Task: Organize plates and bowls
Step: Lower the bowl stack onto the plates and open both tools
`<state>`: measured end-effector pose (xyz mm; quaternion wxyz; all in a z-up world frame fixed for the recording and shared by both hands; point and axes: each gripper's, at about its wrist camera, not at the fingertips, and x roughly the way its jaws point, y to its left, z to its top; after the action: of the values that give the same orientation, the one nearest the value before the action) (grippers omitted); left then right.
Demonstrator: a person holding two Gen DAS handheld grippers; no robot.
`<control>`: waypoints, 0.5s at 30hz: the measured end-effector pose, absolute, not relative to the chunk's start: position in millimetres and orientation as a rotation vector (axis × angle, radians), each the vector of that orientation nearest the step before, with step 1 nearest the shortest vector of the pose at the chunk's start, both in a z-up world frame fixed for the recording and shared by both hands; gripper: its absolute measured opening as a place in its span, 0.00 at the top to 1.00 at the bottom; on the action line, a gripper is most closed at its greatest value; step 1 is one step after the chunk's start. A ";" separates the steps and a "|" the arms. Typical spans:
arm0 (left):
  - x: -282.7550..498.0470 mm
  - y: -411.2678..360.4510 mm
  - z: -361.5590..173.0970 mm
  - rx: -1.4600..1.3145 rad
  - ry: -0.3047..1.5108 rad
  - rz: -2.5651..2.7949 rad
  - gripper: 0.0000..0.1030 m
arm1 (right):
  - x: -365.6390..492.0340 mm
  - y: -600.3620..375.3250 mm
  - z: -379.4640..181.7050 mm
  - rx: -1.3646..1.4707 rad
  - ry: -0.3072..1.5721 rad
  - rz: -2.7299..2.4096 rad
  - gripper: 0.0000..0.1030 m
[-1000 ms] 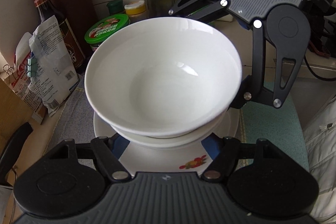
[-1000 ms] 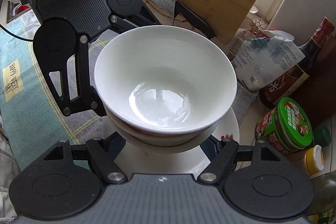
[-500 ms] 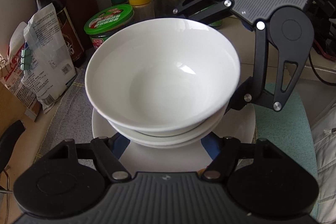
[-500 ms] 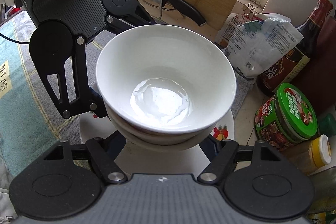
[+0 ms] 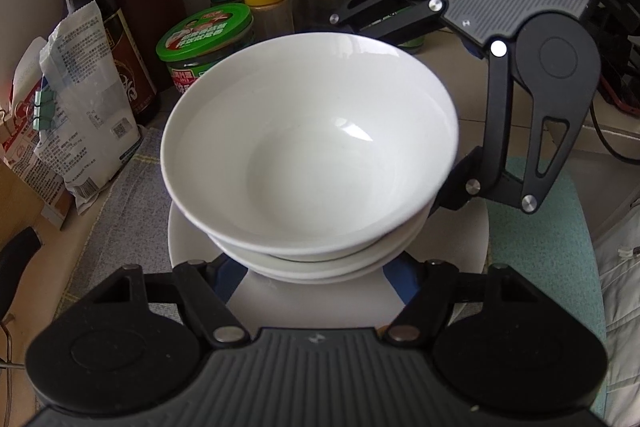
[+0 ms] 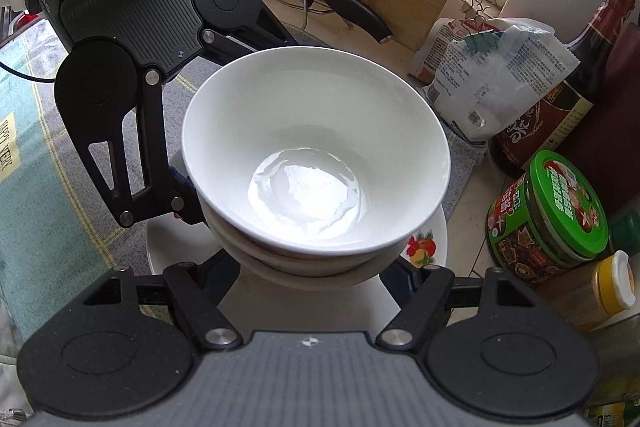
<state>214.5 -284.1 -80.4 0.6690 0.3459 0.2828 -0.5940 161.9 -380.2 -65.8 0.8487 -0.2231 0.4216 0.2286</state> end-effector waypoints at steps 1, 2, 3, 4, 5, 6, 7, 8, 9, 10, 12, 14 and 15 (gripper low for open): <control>215.3 -283.7 -81.0 0.775 0.642 -1.340 0.29 | 161.0 -379.1 -66.3 -0.477 0.885 0.481 0.22; 216.0 -283.3 -81.5 0.770 0.647 -1.341 0.29 | 160.6 -378.1 -66.6 -0.484 0.883 0.480 0.21; 216.7 -282.9 -81.9 0.768 0.649 -1.341 0.29 | 160.3 -377.2 -66.6 -0.489 0.880 0.478 0.20; 216.6 -282.5 -82.3 0.768 0.646 -1.340 0.29 | 160.0 -376.3 -66.5 -0.491 0.875 0.475 0.19; 216.0 -282.0 -82.8 0.771 0.641 -1.339 0.26 | 159.8 -376.1 -66.0 -0.485 0.870 0.476 0.13; 215.6 -281.5 -82.4 0.772 0.639 -1.337 0.26 | 159.4 -376.3 -65.2 -0.477 0.863 0.477 0.03; 215.0 -280.4 -81.0 0.766 0.632 -1.332 0.23 | 158.6 -376.6 -63.6 -0.469 0.852 0.476 0.00; 213.6 -278.4 -78.3 0.761 0.612 -1.326 0.14 | 157.9 -377.0 -62.3 -0.466 0.844 0.475 0.00; 212.0 -276.0 -75.1 0.758 0.590 -1.320 0.09 | 158.2 -377.1 -62.0 -0.466 0.849 0.472 0.00; 210.8 -273.3 -71.8 0.753 0.569 -1.313 0.06 | 158.0 -377.2 -62.1 -0.470 0.851 0.466 0.00; 210.6 -269.1 -67.1 0.743 0.558 -1.292 0.06 | 157.6 -378.0 -63.1 -0.477 0.855 0.454 0.00; 210.8 -264.4 -65.1 0.735 0.561 -1.255 0.05 | 156.2 -379.0 -63.5 -0.470 0.856 0.452 0.00; 210.4 -261.3 -64.0 0.727 0.563 -1.240 0.05 | 155.7 -379.3 -63.4 -0.465 0.856 0.452 0.00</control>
<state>210.4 -261.3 -64.0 0.7165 0.3285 0.2543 -0.5603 155.7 -379.3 -63.4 0.8592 -0.2215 0.4077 0.2155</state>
